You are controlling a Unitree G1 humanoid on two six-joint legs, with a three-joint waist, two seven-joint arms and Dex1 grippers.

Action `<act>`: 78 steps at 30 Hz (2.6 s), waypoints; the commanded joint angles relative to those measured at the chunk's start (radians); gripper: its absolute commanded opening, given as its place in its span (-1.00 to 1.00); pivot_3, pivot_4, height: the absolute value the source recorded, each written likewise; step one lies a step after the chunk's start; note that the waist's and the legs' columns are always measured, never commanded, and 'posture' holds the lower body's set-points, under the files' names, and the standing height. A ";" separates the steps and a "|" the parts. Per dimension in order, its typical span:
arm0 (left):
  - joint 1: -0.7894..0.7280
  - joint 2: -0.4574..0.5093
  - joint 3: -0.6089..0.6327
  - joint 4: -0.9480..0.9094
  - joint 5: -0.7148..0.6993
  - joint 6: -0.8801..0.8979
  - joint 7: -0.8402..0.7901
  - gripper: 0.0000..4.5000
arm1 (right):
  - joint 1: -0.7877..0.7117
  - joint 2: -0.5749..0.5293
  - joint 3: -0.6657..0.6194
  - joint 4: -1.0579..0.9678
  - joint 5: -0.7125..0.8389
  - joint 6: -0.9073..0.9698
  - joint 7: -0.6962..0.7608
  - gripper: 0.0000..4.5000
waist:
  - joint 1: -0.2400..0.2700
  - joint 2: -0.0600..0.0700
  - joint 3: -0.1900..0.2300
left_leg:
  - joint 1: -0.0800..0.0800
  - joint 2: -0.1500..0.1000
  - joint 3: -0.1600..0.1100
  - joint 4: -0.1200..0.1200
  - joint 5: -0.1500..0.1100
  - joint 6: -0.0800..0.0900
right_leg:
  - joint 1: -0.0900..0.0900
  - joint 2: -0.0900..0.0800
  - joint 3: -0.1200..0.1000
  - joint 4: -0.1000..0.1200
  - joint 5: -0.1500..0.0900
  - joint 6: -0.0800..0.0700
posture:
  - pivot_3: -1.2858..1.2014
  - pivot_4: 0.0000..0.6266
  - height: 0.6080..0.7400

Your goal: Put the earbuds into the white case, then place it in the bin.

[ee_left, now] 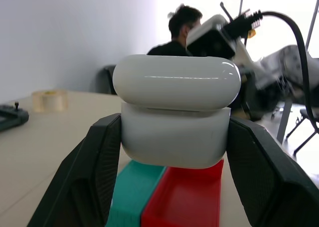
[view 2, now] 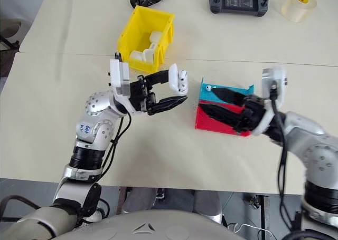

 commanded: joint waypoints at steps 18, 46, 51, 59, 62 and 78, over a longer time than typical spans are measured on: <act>-0.081 0.188 -0.200 -0.100 0.269 0.086 -0.060 0.24 | -0.284 -0.018 0.329 -0.102 -0.270 -0.077 0.085 -0.98 | -0.002 -0.001 0.001 | -0.001 0.001 -0.001 0.000 0.000 0.000 | 0.000 -0.002 0.000 -0.002 0.000 0.000 | 0.03 -0.52 1.00; 0.157 0.170 0.178 -0.315 0.044 0.203 0.214 0.24 | 0.051 0.018 0.139 -0.010 -0.613 -0.577 0.235 -0.72 | -0.001 -0.003 0.002 | 0.000 0.002 -0.001 -0.002 0.000 -0.001 | -0.001 -0.001 -0.001 -0.001 0.000 0.000 | 0.03 -0.52 1.00; 0.247 0.132 0.314 -0.340 0.031 0.162 0.359 0.24 | 0.123 0.122 0.077 -0.015 -0.598 -0.730 0.226 0.05 | 0.000 -0.003 0.002 | 0.001 0.001 0.000 -0.001 0.000 -0.001 | 0.001 0.000 0.000 -0.001 0.000 0.000 | 0.03 -0.52 1.00; 0.228 0.074 0.399 -0.309 0.015 0.212 0.576 0.24 | 0.242 0.169 0.052 -0.047 -0.525 -0.757 0.223 0.99 | 0.003 -0.003 0.002 | 0.003 0.000 -0.001 -0.001 0.000 -0.001 | 0.002 0.000 0.000 0.000 0.000 0.000 | 0.03 -0.52 1.00; 0.180 0.074 0.391 -0.284 -0.003 0.256 0.603 0.24 | 0.251 0.180 0.053 -0.048 -0.544 -0.778 0.201 0.99 | 0.001 -0.003 0.001 | 0.003 0.000 -0.001 -0.001 0.000 -0.001 | 0.002 0.000 0.000 0.001 0.000 0.000 | 0.03 -0.52 1.00; -0.511 0.047 0.208 0.716 0.206 0.065 0.508 0.39 | 0.257 0.208 0.104 -0.106 -0.632 -0.803 0.104 1.00 | 0.000 -0.005 0.002 | 0.002 -0.002 0.001 -0.001 0.000 -0.001 | 0.001 0.003 -0.009 0.003 0.000 0.001 | 0.03 -0.52 1.00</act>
